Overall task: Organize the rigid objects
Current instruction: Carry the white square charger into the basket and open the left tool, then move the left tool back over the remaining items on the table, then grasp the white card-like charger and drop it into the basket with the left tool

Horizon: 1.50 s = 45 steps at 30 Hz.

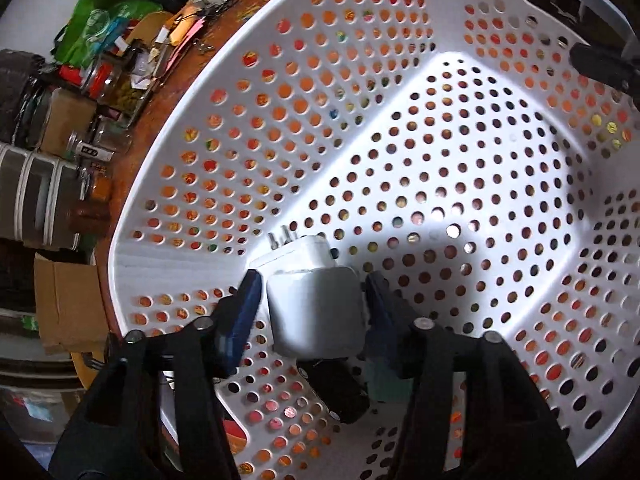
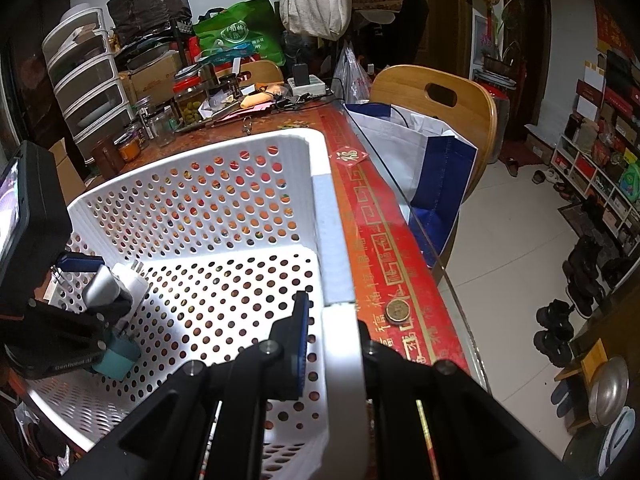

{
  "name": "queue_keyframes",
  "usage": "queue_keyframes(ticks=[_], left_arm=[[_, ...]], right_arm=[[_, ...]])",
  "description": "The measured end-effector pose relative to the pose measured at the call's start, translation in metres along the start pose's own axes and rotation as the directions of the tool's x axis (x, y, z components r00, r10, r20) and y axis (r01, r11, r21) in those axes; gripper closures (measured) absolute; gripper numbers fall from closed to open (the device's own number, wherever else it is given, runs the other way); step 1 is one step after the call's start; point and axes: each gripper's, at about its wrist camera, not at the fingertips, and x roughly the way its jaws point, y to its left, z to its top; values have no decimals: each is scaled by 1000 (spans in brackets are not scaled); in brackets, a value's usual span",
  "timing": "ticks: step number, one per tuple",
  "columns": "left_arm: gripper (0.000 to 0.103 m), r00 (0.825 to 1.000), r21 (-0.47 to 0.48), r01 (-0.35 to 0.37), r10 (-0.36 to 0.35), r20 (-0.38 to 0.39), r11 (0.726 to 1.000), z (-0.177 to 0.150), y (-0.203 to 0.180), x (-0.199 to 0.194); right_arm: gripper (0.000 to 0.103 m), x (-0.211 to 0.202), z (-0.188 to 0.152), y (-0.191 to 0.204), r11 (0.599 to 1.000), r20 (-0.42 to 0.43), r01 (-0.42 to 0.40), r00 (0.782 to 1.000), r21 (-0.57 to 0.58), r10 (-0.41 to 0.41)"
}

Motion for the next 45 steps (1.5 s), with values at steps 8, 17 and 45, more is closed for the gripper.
queue_keyframes(ticks=[8,17,45], left_arm=[[10,950,-208,115,-47,310,971,-47,73,-85],[0,919,-643,204,81,385,738,-201,219,-77],[60,982,-782,182,-71,175,595,-244,233,114]], right_arm=[[95,1,-1,0,1000,-1,-1,1000,0,1],[95,1,1,-2,1000,-3,0,1000,-4,0],[95,0,3,-2,1000,-1,0,1000,-5,0]])
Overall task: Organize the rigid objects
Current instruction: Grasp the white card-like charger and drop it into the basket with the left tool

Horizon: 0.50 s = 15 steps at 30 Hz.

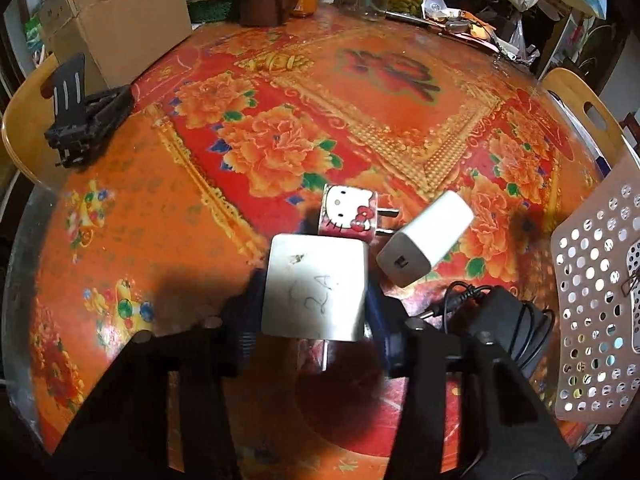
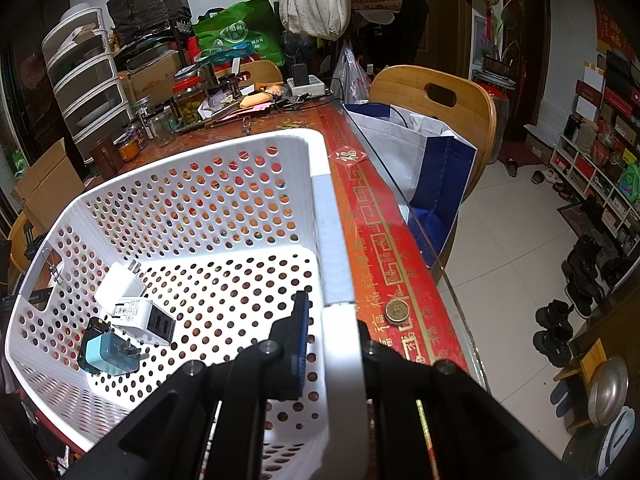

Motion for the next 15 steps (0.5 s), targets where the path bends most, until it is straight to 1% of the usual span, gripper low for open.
queue_keyframes(ticks=[2,5,7,8,10,13,15], left_arm=[[60,1000,1,0,0,7,1000,-1,-1,-2],[60,998,8,-20,20,63,1000,-3,-4,-19],[60,993,11,-26,24,119,1000,-2,-7,-39],[60,987,18,-35,32,156,999,0,-11,-53],[60,978,34,-41,33,204,999,3,-19,-77],[60,964,93,-14,-11,265,996,9,-43,-118],[60,954,154,8,-54,295,988,12,-70,-146]], right_arm=[[95,0,0,0,1000,1,0,1000,0,0],[95,0,0,0,1000,0,1,1000,-1,-1],[95,0,1,0,1000,0,1,1000,-3,-1],[95,0,0,0,1000,0,1,1000,-2,-1],[95,0,1,0,1000,1,0,1000,-2,0],[95,0,1,0,1000,1,2,1000,-2,-2],[95,0,1,0,1000,2,0,1000,-1,0]])
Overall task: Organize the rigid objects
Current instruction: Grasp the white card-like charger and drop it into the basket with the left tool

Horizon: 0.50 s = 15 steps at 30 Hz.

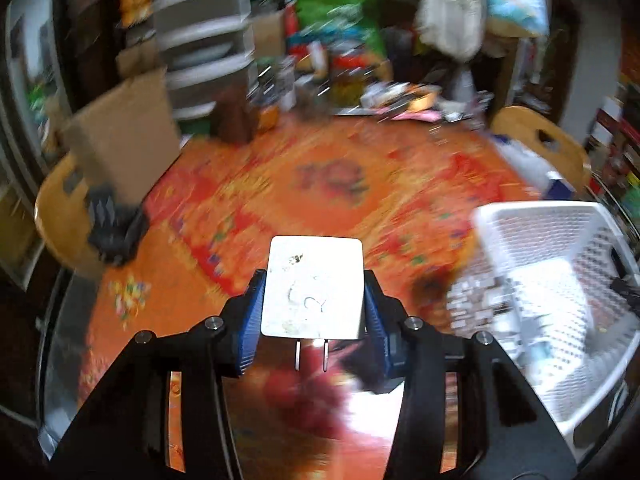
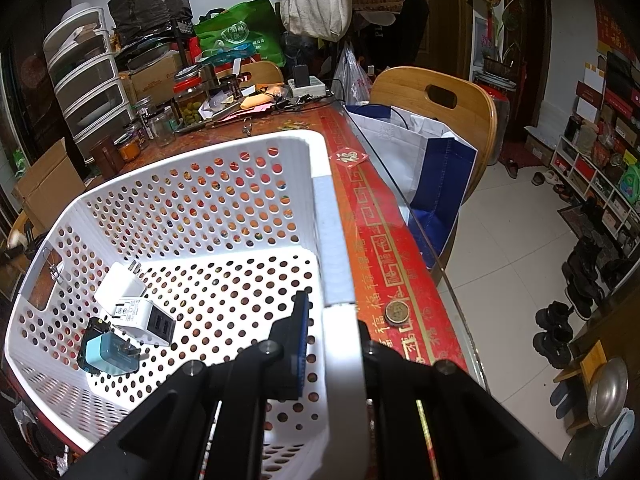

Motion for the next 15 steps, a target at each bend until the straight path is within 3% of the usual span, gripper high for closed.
queue_keyframes(ticks=[4,9,15], left_arm=[[60,997,110,78,-80,20,991,16,-55,-27],[60,987,205,159,-156,-31,966,21,-114,-33],[60,960,311,248,-189,-206,918,15,-180,-5]], right_arm=[[95,0,-1,-1,1000,2,-4,1000,2,4],[95,0,-1,-1,1000,0,-3,1000,-2,3],[95,0,-2,-2,1000,1,-4,1000,2,4]])
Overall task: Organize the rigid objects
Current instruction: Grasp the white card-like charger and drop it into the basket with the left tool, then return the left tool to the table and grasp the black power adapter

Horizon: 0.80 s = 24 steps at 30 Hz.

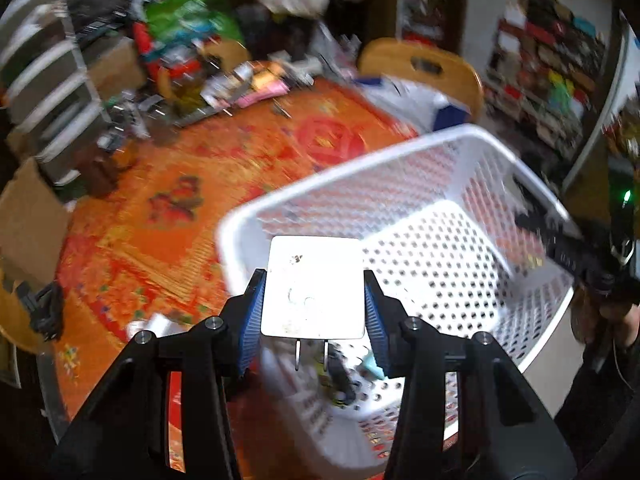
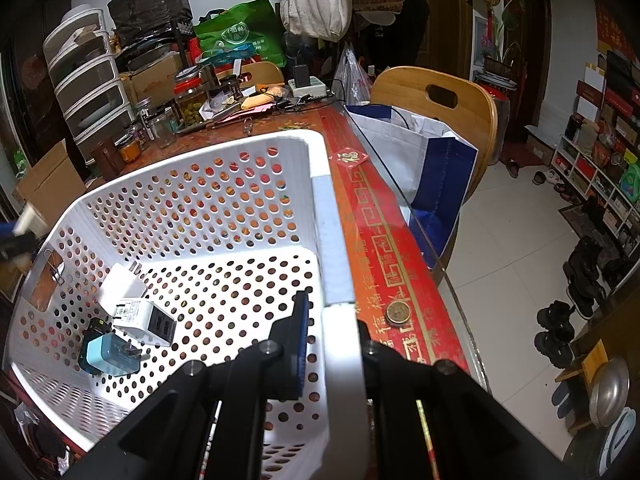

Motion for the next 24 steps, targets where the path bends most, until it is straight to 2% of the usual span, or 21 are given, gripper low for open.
queue_keyframes(ticks=[5,15,20,22,24], left_arm=[[60,995,61,10,-4,-101,998,0,-25,31],[60,969,104,26,0,-249,994,-6,-35,77],[60,957,124,37,0,-289,992,-11,-40,90],[59,957,111,56,-22,-291,992,-9,-39,91],[49,959,102,70,-39,-280,992,-7,-37,89]], right_arm=[[95,0,0,0,1000,0,0,1000,-2,0],[95,0,-1,0,1000,0,-1,1000,-2,1],[94,0,-1,0,1000,-1,0,1000,-2,0],[94,0,-1,0,1000,-1,0,1000,-2,0],[94,0,-1,0,1000,-1,0,1000,-1,0]])
